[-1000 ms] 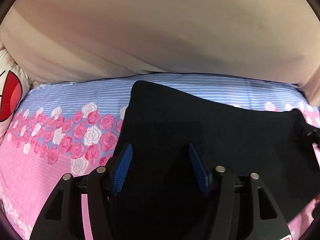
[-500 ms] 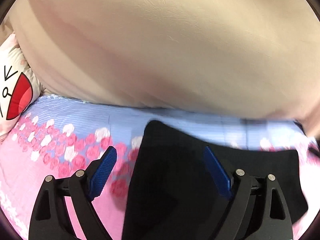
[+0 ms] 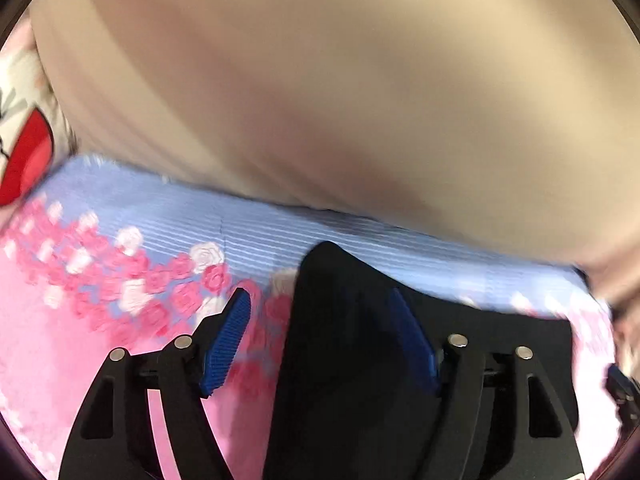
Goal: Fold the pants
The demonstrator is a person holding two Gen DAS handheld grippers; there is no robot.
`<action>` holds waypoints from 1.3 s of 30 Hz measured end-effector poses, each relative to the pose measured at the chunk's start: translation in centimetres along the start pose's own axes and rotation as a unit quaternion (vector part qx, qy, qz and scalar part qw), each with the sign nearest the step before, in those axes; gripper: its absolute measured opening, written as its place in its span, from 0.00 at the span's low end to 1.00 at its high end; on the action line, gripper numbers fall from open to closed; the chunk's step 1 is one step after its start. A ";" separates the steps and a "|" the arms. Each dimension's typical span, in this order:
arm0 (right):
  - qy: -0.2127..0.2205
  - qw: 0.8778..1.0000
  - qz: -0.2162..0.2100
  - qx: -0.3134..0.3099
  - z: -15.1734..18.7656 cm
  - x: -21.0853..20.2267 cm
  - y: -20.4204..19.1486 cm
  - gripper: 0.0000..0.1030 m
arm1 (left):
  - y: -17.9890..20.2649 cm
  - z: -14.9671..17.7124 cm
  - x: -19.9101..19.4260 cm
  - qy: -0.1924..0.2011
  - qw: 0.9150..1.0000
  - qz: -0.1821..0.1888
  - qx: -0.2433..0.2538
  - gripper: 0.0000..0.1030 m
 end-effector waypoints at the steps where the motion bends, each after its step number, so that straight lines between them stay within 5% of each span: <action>1: -0.010 1.000 -0.020 -0.011 1.4 -0.7 -1.3 0.25 | 0.7 1.3 -1.6 0.002 1.000 0.007 0.021 0.70; 3: -0.044 0.998 -0.037 -0.033 2.5 1.3 -3.6 0.22 | 2.3 5.1 -2.4 -0.024 0.997 0.013 0.068 0.73; 5: -0.079 0.994 0.017 -0.074 5.2 4.0 -2.6 0.20 | 2.2 8.4 -1.0 -0.056 0.994 -0.009 0.097 0.72; 6: -0.067 0.995 0.019 -0.067 5.4 4.4 -1.3 0.19 | 1.3 10.2 0.7 -0.081 0.990 -0.034 0.109 0.77; 7: -0.062 0.998 0.003 -0.014 5.3 3.9 0.6 0.20 | 0.4 10.7 1.6 -0.082 0.992 -0.018 0.097 0.81; 8: -0.061 0.998 0.002 0.024 5.0 3.1 1.8 0.26 | -0.6 11.0 2.0 -0.075 0.995 -0.005 0.073 0.93; 9: -0.051 0.998 0.003 0.043 4.9 1.8 2.3 0.26 | -1.5 10.8 2.1 -0.079 0.996 0.006 0.047 0.92; 12: -0.028 0.998 0.048 0.027 5.8 -1.5 2.8 0.29 | -2.5 10.0 -0.4 -0.073 0.997 -0.001 0.019 0.73; 16: -0.059 0.997 0.037 0.009 8.1 -0.1 1.8 0.30 | 0.1 9.4 -4.0 -0.028 0.998 -0.001 0.058 0.78; 20: -0.097 0.995 0.027 -0.006 7.4 3.7 0.4 0.29 | 1.4 10.5 -1.3 -0.048 0.993 -0.053 0.098 0.78; 24: -0.080 0.996 0.029 0.036 6.0 3.5 1.3 0.07 | -0.1 11.6 1.2 -0.068 0.990 -0.080 0.090 0.82; 27: -0.100 0.988 0.080 0.087 7.9 3.4 5.5 0.00 | -0.5 11.8 1.4 -0.064 0.989 -0.090 0.094 0.91; 28: -0.098 0.986 0.052 0.126 8.3 3.4 6.7 0.00 | -0.4 11.9 1.3 -0.059 0.988 -0.098 0.100 0.92; 30: -0.081 0.986 0.085 0.118 7.8 2.5 7.2 0.01 | -0.4 11.9 1.3 -0.054 0.988 -0.101 0.102 0.92; 32: -0.049 0.990 0.063 0.118 7.0 1.2 6.3 0.02 | -0.4 11.7 1.2 -0.055 0.988 -0.101 0.099 0.92; 34: -0.062 0.995 0.057 0.054 6.7 2.2 3.4 0.12 | -0.4 11.7 1.2 -0.059 0.989 -0.099 0.091 0.92; 36: -0.098 0.994 0.053 0.004 7.6 4.8 1.2 0.39 | -0.5 11.7 1.4 -0.060 0.989 -0.102 0.087 0.95; 39: -0.106 0.991 0.073 -0.038 7.8 8.9 -0.3 0.24 | -0.6 11.7 1.5 -0.060 0.989 -0.103 0.088 0.95</action>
Point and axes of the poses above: each gripper's, at about its wrist camera, not at the fingertips, and x roughly the way its jaws point, y to its right, z to its underside, the point moved 5 cm from there along x, roughly the way its jaws point, and after that the axes turned 2 degrees about z, right-handed, at the moved point
